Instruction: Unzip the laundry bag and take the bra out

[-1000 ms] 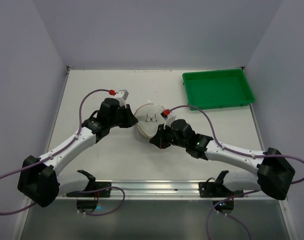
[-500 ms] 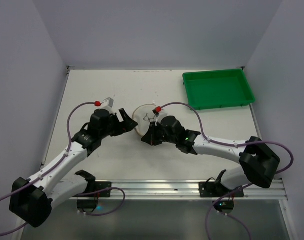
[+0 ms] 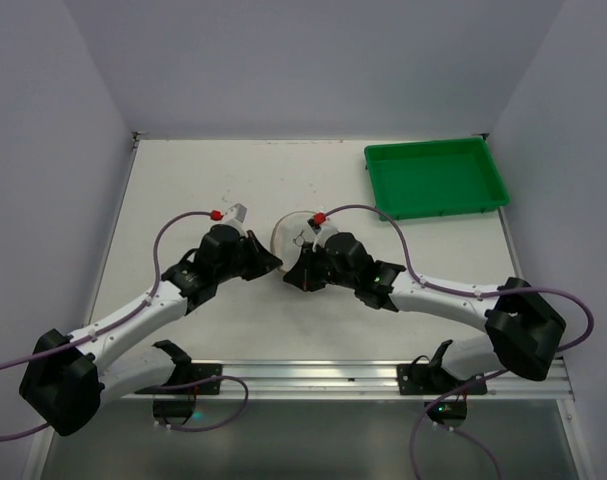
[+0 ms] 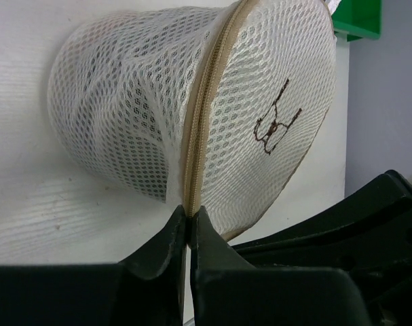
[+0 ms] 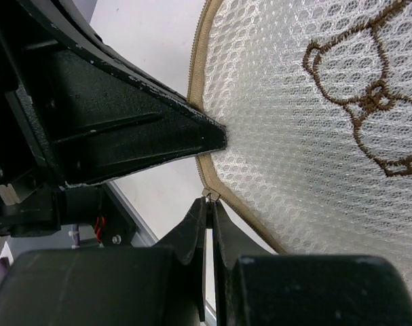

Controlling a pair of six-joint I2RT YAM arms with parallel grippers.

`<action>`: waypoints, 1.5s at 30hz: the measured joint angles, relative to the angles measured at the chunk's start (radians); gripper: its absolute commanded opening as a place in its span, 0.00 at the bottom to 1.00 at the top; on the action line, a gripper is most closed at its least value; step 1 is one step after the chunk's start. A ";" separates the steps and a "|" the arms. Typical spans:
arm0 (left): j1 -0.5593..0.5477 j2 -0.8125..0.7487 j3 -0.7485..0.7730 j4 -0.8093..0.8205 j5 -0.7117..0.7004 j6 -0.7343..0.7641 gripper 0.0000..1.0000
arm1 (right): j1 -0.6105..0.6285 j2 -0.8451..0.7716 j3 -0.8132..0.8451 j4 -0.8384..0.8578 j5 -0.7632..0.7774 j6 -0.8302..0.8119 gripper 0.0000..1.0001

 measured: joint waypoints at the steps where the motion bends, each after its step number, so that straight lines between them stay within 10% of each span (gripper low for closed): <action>1: -0.002 0.000 0.001 0.003 0.003 0.004 0.00 | 0.000 -0.013 -0.008 -0.001 0.001 -0.004 0.00; 19: 0.164 0.161 0.219 -0.158 0.143 0.335 0.01 | 0.000 -0.208 -0.060 -0.178 0.034 -0.185 0.00; 24: 0.166 0.193 0.297 -0.203 0.168 0.439 0.32 | 0.000 -0.197 -0.051 -0.178 0.024 -0.194 0.00; 28: 0.180 0.183 0.296 -0.194 0.168 0.425 0.81 | 0.000 -0.145 -0.031 -0.158 -0.001 -0.163 0.00; 31: 0.185 0.121 0.226 -0.148 0.174 0.330 0.94 | 0.000 -0.101 -0.017 -0.128 -0.005 -0.121 0.00; 39: 0.150 -0.081 0.002 -0.061 0.154 0.077 0.83 | 0.001 0.003 0.048 -0.071 0.000 -0.030 0.00; 45: 0.070 -0.074 -0.036 0.018 0.131 -0.013 0.44 | 0.001 0.008 0.056 -0.052 0.002 -0.011 0.00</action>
